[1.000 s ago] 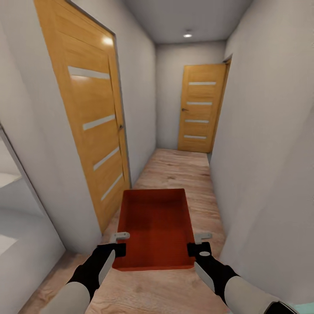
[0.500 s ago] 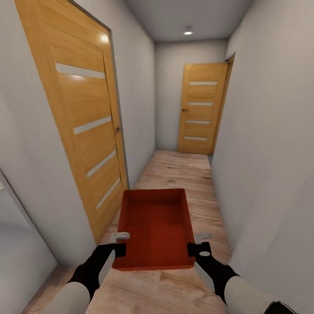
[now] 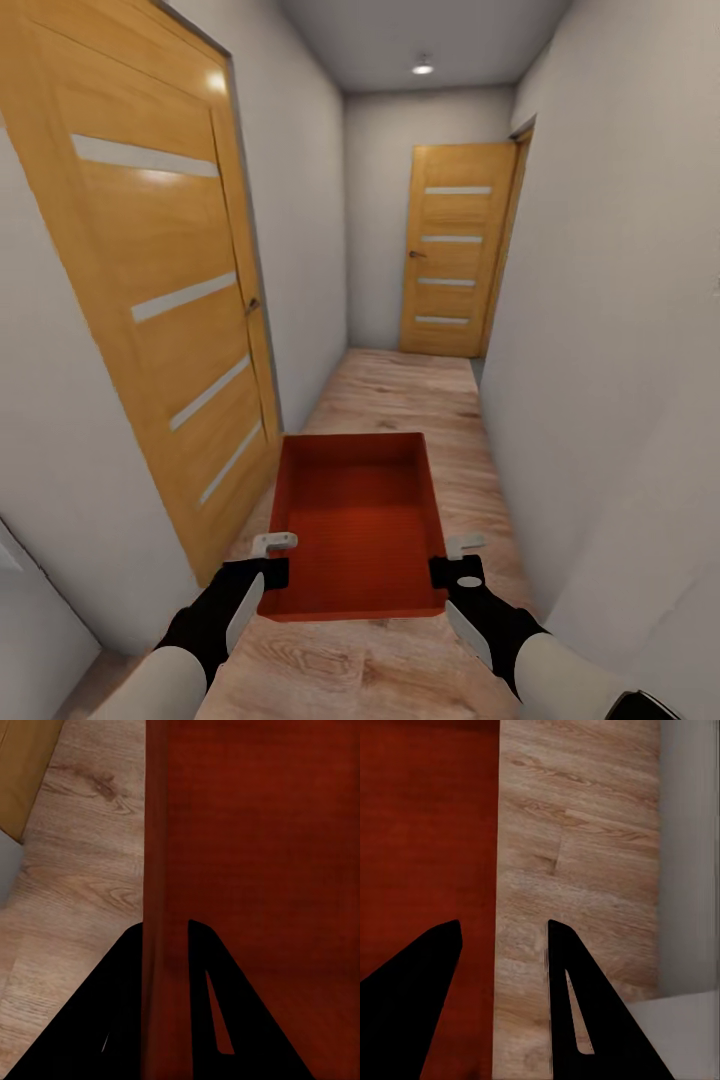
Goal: Move the two storage containers from the living room to the garage. In the garage, place one container on the floor and stack the other container on top of it (either order is fine).
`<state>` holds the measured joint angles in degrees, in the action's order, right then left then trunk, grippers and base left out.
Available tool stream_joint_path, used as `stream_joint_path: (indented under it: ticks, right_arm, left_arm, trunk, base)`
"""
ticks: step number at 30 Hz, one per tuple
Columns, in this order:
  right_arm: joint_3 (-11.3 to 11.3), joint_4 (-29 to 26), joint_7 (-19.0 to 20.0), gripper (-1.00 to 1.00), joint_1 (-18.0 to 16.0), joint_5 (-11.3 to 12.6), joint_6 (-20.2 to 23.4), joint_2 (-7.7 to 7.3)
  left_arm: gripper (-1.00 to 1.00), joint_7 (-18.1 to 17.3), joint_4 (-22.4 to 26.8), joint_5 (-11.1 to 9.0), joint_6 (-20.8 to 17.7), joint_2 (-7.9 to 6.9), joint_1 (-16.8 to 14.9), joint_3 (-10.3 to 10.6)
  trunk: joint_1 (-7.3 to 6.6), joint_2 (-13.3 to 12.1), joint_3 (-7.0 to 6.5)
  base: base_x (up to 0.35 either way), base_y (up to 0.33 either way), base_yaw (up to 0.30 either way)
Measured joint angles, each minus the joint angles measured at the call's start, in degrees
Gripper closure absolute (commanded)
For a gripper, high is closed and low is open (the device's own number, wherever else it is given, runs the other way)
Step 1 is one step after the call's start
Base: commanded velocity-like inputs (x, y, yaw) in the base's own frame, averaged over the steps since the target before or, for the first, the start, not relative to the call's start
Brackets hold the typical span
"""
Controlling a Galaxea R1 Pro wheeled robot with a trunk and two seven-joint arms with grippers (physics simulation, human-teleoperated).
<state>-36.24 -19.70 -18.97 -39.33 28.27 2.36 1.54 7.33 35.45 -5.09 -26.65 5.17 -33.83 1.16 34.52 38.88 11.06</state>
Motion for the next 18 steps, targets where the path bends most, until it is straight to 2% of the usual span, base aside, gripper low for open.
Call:
stream_joint_path:
  ticks: [13, 18]
  right_arm:
    - [0.0, 0.0, 0.0, 1.0, 0.0, 0.0, 0.0, 0.0]
    - [0.0, 0.0, 0.0, 1.0, 0.0, 0.0, 0.0, 0.01]
  left_arm:
    - [1.0, 0.0, 0.0, 0.0, 0.0, 0.0, 0.0, 0.0]
    - [1.0, 0.0, 0.0, 0.0, 0.0, -0.01, 0.0, 0.0]
  trunk:
    - [0.0, 0.0, 0.0]
    - [0.0, 0.0, 0.0]
  base:
    - [0.323, 0.0, -0.24]
    - [0.323, 0.0, -0.061]
